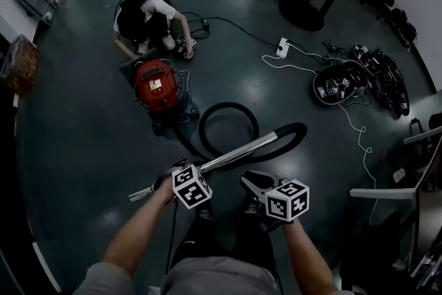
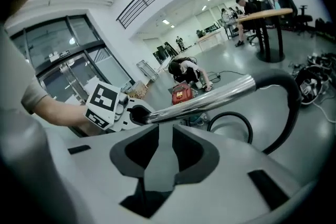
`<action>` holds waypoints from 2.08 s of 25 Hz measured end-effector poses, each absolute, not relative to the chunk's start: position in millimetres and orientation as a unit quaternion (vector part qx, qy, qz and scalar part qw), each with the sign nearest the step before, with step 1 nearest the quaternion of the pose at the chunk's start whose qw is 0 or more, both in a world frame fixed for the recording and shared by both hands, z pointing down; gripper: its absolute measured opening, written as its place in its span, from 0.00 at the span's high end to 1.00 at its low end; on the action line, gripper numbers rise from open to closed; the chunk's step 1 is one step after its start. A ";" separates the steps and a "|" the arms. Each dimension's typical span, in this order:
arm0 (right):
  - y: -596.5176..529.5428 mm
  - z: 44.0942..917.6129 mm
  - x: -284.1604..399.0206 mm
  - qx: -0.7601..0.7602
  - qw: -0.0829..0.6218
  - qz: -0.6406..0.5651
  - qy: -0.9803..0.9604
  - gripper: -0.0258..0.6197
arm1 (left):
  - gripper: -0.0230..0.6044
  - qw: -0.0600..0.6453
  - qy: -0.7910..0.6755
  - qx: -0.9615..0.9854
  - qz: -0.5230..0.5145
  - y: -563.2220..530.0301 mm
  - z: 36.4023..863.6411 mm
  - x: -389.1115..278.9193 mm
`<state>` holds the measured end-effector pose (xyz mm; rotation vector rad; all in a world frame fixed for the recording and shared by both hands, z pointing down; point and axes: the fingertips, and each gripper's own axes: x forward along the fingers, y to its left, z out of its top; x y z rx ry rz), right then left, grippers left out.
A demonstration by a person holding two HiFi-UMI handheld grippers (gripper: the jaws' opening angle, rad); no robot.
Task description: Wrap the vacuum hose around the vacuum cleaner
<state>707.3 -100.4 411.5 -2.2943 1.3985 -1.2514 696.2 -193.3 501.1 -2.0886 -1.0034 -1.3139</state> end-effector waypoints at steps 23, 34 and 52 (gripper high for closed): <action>-148.1 614.4 763.9 -0.708 0.310 -0.471 0.424 0.59 | 0.73 -0.021 -0.257 -0.838 -0.481 -136.1 653.0 713.3; -156.8 670.4 754.9 -0.710 0.269 -0.496 0.421 0.65 | 0.73 -0.104 -0.248 -0.842 -0.468 -113.3 695.2 709.3; -89.5 707.8 759.5 -0.721 0.206 -0.518 0.411 0.65 | 0.55 -0.055 -0.328 -0.792 -0.512 -95.0 695.3 674.0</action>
